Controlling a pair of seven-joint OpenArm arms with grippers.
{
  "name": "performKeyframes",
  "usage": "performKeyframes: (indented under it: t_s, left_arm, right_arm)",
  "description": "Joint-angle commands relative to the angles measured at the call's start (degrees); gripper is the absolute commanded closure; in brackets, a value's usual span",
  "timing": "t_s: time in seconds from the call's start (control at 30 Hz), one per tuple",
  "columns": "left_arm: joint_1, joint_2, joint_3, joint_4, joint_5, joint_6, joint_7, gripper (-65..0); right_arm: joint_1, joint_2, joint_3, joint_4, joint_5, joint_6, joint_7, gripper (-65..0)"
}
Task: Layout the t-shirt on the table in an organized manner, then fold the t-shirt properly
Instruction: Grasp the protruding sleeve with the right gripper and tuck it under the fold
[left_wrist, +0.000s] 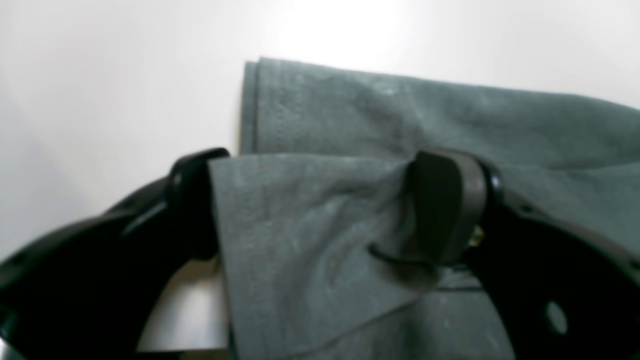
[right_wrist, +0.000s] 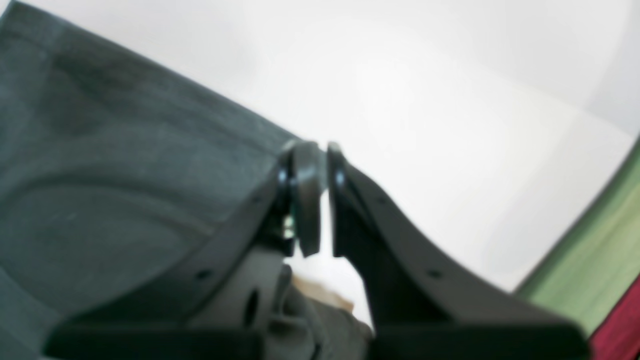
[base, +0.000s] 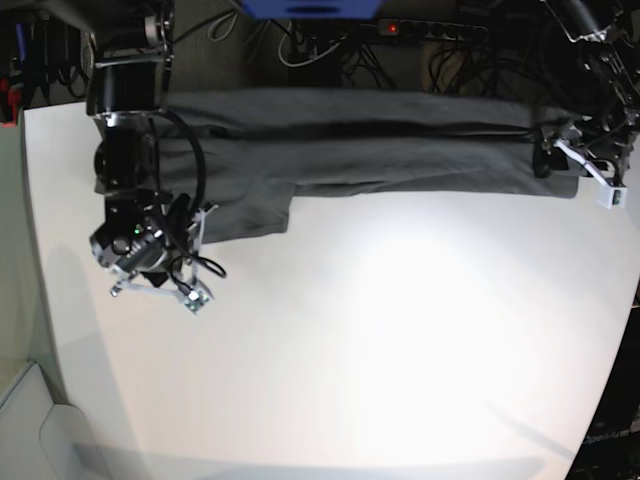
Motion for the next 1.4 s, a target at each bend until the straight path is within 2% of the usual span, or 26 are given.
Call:
performKeyframes:
  t_s: [0.0,0.13,0.2,0.27,0.5,0.7,0.77,0.93,1.17,1.27,1.37]
  left_arm:
    - [0.2,-0.7,-0.2,0.4,0.3,0.1,1.0,-54.8]
    - [0.2,-0.7,-0.2,0.6,0.3,0.1,1.1,-54.8]
    - [0.2,-0.7,-0.2,0.6,0.2,0.1,1.1,-54.8]
    - [0.2,-0.7,-0.2,0.7,0.2,0.1,1.2,-54.8]
    - [0.2,-0.6,-0.2,0.8,0.2,0.1,1.2,-54.8]
    - [0.2,-0.6,-0.2,0.8,0.2,0.1,1.3,-54.8]
    - [0.2,-0.6,-0.2,0.8,0.2,0.1,1.2,-54.8]
    - [0.2,-0.6,-0.2,0.7,0.2,0.1,1.1,-54.8]
    - [0.1,-0.6,-0.2,0.5,0.2,0.1,0.8,-54.8]
    - [0.1,-0.6,-0.2,0.5,0.2,0.1,0.8,-54.8]
    - [0.1,-0.6,-0.2,0.5,0.2,0.1,0.8,-54.8]
  right_arm:
    - [1.7,0.3,0.2,0.6,0.1,-0.2,0.5,-14.9]
    - [1.7,1.3,0.3,-0.9,0.1,-0.2,1.0,-31.7]
    - [2.0,1.4,0.3,-3.0,0.1,-0.2,1.1,-38.2]
    - [2.4,2.1,0.9,-4.7,0.1,-0.2,1.5,-42.0]
    - [4.0,2.1,5.1,-13.5,0.2,-0.2,5.1,-42.2]
    - [4.0,2.1,6.1,-16.8,0.2,-0.2,5.5,-41.8]
    - [3.8,2.0,6.1,-16.5,0.2,-0.2,5.5,-39.0]
    - [2.9,0.9,5.7,-17.1,0.3,-0.2,5.1,-23.7]
    - [0.7,-1.0,5.6,-16.6,0.3,-0.2,5.1,-7.3]
    - [0.7,-1.3,5.6,-16.5,0.3,-0.2,5.0,-2.0]
    - [0.7,-1.3,5.6,-15.9,0.3,-0.2,4.8,-0.3]
